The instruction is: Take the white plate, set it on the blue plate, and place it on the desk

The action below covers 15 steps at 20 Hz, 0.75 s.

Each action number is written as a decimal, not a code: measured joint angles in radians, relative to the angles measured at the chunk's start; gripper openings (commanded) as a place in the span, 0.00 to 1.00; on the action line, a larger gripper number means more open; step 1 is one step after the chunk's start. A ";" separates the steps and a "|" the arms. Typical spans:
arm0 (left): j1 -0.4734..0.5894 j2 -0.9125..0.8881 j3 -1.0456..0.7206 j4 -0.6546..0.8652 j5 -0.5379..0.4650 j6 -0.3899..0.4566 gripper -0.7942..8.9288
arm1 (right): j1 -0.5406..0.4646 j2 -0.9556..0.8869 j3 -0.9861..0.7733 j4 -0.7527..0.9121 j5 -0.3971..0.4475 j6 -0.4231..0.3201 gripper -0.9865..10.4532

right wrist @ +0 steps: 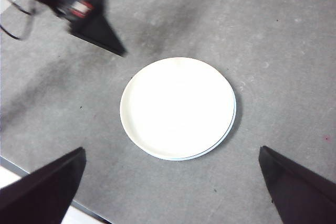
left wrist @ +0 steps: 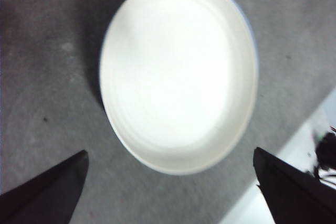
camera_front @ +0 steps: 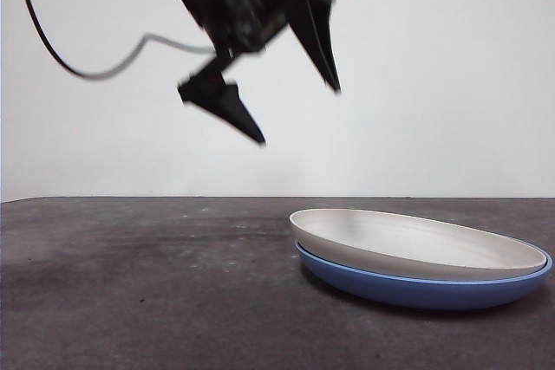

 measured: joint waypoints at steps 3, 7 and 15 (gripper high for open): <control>0.000 -0.098 0.002 -0.070 0.000 0.040 0.60 | 0.000 0.000 0.000 0.000 0.000 0.000 0.60; 0.000 -0.238 0.002 -0.183 0.000 0.082 0.63 | 0.000 0.000 0.000 0.000 0.000 0.006 0.60; 0.000 -0.584 -0.010 -0.301 -0.071 0.136 0.66 | 0.000 0.000 0.000 0.013 0.021 0.056 0.60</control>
